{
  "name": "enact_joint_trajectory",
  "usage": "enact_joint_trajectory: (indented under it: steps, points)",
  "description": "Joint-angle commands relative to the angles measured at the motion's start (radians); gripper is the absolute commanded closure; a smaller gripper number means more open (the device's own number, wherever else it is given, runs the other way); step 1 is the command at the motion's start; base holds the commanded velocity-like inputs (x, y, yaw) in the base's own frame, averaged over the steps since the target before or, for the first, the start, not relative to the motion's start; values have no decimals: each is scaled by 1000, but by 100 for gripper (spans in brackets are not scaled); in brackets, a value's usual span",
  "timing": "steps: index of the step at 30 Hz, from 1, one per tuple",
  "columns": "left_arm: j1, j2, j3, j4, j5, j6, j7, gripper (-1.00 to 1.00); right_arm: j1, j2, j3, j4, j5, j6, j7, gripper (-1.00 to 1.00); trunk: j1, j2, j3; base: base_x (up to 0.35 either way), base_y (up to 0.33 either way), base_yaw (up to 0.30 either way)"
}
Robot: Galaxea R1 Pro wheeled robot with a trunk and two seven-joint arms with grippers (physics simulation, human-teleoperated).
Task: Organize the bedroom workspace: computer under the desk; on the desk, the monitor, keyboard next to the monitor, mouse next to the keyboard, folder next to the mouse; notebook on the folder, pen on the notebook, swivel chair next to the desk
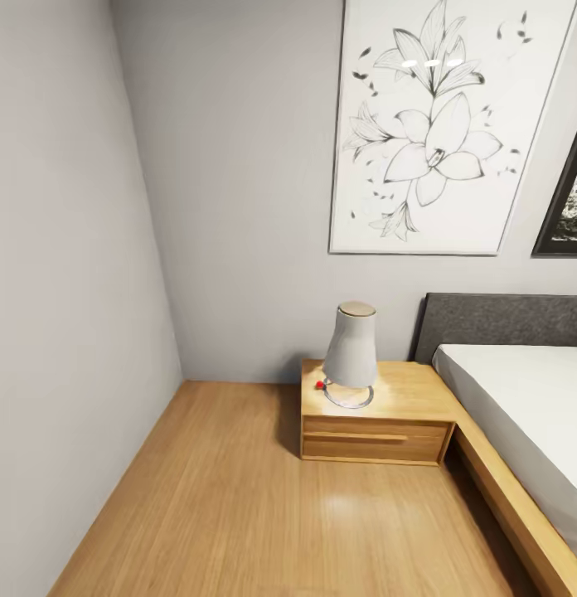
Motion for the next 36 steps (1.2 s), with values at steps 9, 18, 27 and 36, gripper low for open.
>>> enact_joint_trajectory:
  steps: [9,18,27,36]
  points:
    - [-5,-20,-3,-21,-2,-2,-8,-100,-3,18,-1,21,4,4,-8,-100,-4,7,3,0,0,0]
    - [-5,-5,-3,-23,-2,-5,-7,-100,-3,-6,2,21,5,-15,-6,-100,-38,70,31,0,0,0]
    - [-5,-7,0,-25,0,0,-2,-100,-3,-14,4,-73,5,-157,2,-100,-73,133,59,0,0,-71]
    - [-5,-11,2,-90,4,-3,1,-100,-4,-56,-15,-288,-18,-239,-1,-100,-107,196,86,0,0,19]
